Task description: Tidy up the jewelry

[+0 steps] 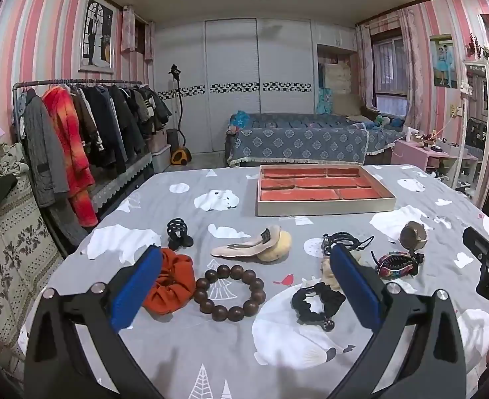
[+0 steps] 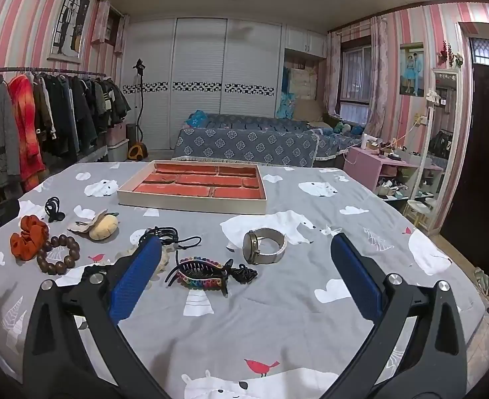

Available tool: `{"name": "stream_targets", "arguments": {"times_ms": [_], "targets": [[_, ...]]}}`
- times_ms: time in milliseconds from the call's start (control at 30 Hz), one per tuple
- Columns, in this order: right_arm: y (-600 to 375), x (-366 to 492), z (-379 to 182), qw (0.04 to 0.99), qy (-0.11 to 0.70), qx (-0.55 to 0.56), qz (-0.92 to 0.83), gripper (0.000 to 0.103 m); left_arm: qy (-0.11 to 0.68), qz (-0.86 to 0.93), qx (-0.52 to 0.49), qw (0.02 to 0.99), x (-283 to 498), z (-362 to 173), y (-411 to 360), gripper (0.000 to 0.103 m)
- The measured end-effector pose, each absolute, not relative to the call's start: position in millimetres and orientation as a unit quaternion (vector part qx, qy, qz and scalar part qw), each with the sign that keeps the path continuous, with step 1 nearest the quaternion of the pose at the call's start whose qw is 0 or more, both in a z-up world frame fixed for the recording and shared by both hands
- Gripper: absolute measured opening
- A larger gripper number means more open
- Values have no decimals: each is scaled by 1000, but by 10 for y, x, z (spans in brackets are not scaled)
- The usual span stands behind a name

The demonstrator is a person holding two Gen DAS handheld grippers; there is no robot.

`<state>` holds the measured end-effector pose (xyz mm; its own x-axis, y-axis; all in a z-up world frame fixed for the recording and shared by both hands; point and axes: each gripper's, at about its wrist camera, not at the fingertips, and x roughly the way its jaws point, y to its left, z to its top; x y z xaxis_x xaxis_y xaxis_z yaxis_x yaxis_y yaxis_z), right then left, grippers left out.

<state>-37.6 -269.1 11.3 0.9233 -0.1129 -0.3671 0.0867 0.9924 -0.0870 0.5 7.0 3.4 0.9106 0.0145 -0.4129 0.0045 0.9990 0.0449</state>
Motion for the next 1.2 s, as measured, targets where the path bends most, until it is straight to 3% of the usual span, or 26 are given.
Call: {"name": "stream_targets", "arguments": {"times_ms": [1200], "targets": [[-2681, -362, 14, 978, 197, -33, -66, 99, 208, 1, 28, 978, 16, -32, 28, 99]]}}
